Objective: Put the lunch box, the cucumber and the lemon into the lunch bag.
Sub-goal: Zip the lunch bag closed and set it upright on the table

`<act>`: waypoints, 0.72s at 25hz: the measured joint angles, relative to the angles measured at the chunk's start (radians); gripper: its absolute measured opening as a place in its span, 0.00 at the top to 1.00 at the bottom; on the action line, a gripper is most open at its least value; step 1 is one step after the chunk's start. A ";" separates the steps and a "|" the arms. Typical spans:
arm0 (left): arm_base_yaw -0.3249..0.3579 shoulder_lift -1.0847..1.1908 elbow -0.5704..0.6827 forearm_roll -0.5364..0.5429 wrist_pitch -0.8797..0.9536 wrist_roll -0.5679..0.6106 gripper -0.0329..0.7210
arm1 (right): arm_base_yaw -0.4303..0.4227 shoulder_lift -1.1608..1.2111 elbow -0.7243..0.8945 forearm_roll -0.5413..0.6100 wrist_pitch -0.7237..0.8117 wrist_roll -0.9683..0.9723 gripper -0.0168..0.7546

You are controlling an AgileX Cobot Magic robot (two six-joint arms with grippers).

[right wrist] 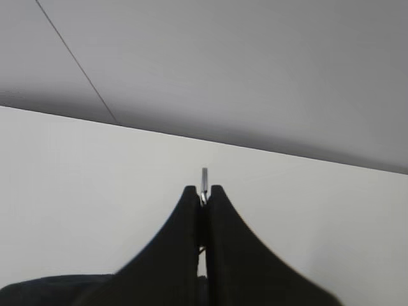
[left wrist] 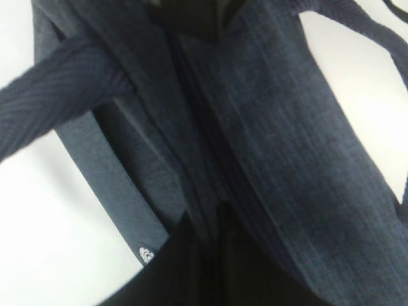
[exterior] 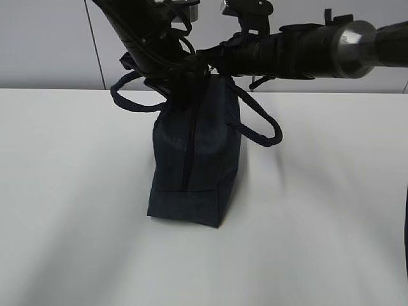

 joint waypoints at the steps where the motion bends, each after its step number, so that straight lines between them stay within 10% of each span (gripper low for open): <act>1: 0.000 0.000 0.000 -0.002 0.006 0.005 0.97 | 0.000 0.000 0.000 -0.005 0.013 0.002 0.98; 18: 0.000 0.000 0.000 -0.022 0.013 0.052 0.97 | -0.019 0.024 -0.004 -0.082 0.049 0.004 0.98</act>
